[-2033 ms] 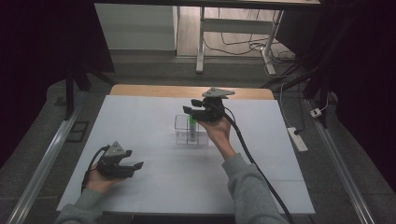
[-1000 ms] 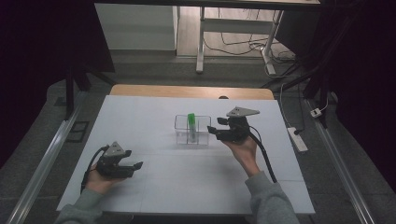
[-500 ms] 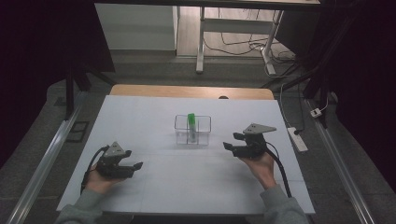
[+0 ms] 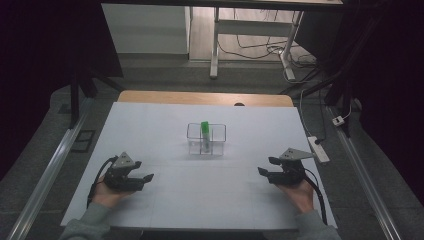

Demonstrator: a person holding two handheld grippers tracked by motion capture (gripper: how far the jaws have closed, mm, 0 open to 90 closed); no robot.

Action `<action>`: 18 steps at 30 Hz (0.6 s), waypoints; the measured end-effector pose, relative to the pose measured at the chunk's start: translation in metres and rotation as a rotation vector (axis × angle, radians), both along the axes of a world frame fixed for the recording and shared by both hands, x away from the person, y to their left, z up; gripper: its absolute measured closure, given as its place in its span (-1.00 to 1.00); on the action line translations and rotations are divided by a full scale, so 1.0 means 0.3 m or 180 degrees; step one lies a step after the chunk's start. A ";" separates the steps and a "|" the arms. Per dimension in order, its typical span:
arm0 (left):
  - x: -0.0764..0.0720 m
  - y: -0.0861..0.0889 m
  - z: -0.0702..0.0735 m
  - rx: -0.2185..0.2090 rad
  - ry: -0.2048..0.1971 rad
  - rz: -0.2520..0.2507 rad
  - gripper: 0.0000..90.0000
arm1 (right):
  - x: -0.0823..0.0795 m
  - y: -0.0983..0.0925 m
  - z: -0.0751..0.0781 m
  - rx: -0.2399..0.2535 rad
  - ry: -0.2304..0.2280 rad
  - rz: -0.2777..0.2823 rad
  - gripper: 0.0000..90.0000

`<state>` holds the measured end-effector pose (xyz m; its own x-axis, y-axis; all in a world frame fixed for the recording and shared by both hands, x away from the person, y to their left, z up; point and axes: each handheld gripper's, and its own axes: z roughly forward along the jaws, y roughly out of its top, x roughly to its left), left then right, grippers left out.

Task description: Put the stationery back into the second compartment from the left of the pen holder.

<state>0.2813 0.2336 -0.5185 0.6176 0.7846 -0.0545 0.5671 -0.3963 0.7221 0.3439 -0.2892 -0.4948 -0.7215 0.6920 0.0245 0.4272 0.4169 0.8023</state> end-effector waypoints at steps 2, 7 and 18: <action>0.000 0.001 0.000 -0.0003 -0.0002 -0.0004 -0.33 | -0.009 -0.011 -0.007 -0.0004 0.0016 0.0014 -0.22; 0.002 0.003 0.000 -0.0005 -0.0005 -0.0007 -0.33 | -0.025 -0.029 -0.023 -0.0044 0.0027 -0.0027 -0.22; 0.003 0.003 -0.001 -0.0017 -0.0002 -0.0005 -0.33 | -0.027 -0.035 -0.021 -0.0061 0.0014 -0.0030 -0.23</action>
